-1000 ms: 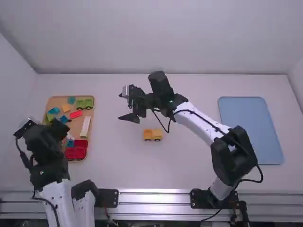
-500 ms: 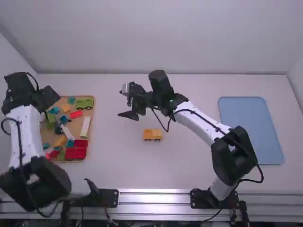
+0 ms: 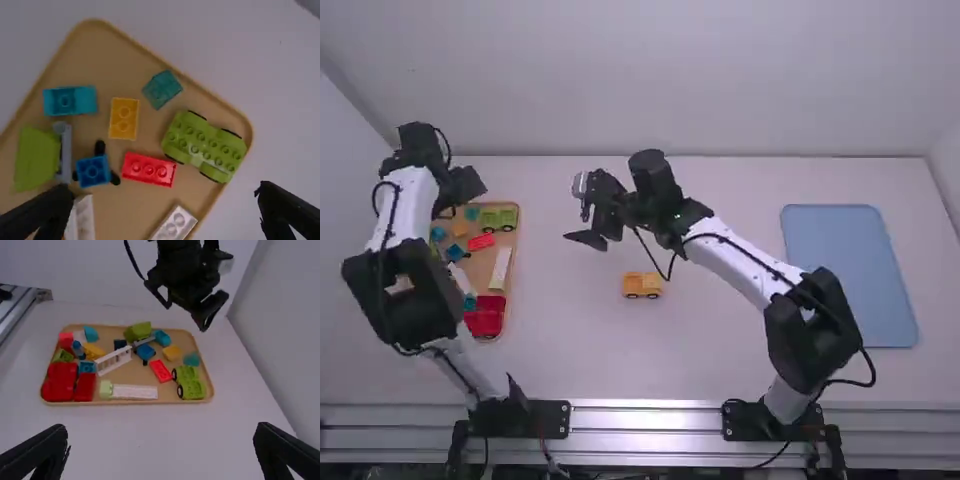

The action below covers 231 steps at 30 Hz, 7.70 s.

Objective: Assemble lego blocks to make yellow taxi

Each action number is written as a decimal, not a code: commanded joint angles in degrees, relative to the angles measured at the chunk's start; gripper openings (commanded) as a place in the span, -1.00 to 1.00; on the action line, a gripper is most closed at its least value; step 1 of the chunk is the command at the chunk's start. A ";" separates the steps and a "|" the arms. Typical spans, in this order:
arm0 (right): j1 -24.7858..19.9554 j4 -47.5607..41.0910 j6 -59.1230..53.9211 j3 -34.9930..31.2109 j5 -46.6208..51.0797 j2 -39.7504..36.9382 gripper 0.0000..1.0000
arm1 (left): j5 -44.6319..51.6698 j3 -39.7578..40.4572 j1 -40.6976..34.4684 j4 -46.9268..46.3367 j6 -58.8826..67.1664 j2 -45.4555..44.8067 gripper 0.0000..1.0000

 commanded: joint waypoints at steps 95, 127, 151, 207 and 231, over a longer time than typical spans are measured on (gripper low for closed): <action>-10.69 0.50 7.56 1.79 -8.15 -0.20 0.98 | 50.23 -47.45 1.20 47.06 17.09 -34.86 -0.68; -15.19 12.76 14.25 1.73 -46.86 7.45 0.54 | 71.52 -59.63 -25.94 114.90 1.40 -19.78 -0.85; -14.43 12.81 12.66 1.73 -45.13 7.45 -0.40 | 72.83 -58.69 -26.25 114.92 0.02 -19.67 -0.75; 8.02 -55.78 -0.92 35.01 28.33 24.15 -0.82 | -21.77 -68.67 -34.14 33.62 5.38 -90.84 0.98; 14.05 -66.47 -3.61 49.33 42.45 38.23 0.98 | -22.75 -72.54 -34.14 32.50 4.13 -99.12 0.98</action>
